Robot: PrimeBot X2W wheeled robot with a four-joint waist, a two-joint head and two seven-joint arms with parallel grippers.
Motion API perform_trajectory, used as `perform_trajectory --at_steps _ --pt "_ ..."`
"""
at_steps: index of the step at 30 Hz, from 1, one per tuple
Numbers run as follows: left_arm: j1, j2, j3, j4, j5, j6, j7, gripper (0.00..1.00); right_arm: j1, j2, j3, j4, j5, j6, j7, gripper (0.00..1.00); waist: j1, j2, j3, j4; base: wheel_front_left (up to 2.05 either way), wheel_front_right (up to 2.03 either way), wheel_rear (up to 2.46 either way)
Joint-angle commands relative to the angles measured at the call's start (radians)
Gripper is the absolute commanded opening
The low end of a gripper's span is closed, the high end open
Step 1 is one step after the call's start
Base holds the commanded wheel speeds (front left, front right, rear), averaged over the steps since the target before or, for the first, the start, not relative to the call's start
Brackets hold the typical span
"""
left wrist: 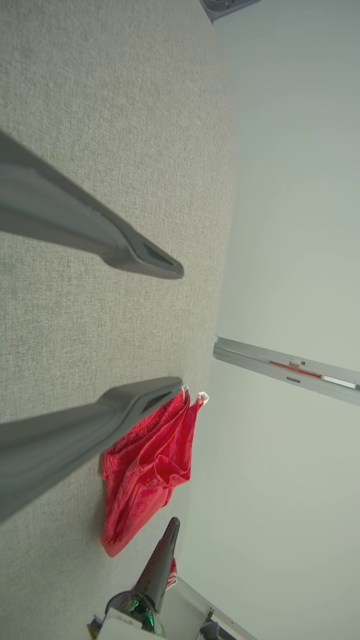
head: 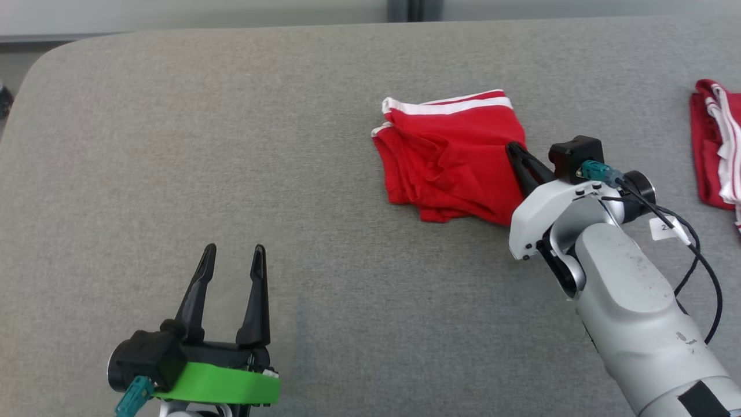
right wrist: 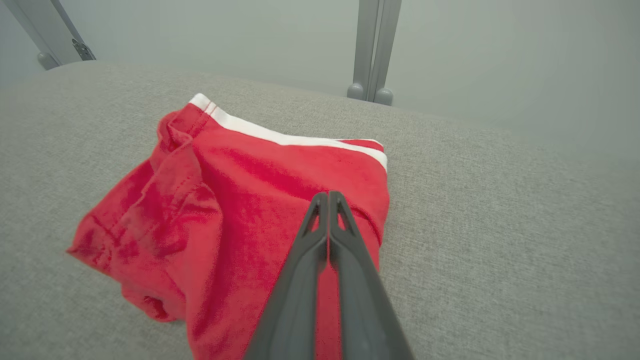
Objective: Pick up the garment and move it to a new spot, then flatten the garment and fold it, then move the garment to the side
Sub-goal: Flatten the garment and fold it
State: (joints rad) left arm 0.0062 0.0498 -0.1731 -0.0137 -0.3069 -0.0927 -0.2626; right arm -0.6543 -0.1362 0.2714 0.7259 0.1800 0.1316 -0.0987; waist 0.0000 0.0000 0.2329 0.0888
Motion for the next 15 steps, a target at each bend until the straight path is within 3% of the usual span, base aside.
perform_trajectory --at_steps 1,8,15 --pt "-0.018 0.002 -0.004 0.003 -0.007 -0.001 -0.003 1.0 -0.021 0.011 -0.006 0.034 -0.004 -0.002 -0.013 0.0 0.0 0.0 0.059 0.079 0.0 0.0 0.0" --pt "-0.015 0.002 -0.003 0.009 -0.02 0.01 -0.003 1.0 -0.052 0.07 0.038 0.18 -0.011 -0.002 -0.083 0.0 0.0 0.0 0.042 0.109 0.0 0.0 0.0" --pt "0.022 0.002 0.01 0.008 -0.014 0.023 -0.003 1.0 0.013 0.087 0.255 0.178 0.09 -0.001 -0.115 0.0 0.0 0.0 -0.012 0.071 0.0 0.0 0.0"
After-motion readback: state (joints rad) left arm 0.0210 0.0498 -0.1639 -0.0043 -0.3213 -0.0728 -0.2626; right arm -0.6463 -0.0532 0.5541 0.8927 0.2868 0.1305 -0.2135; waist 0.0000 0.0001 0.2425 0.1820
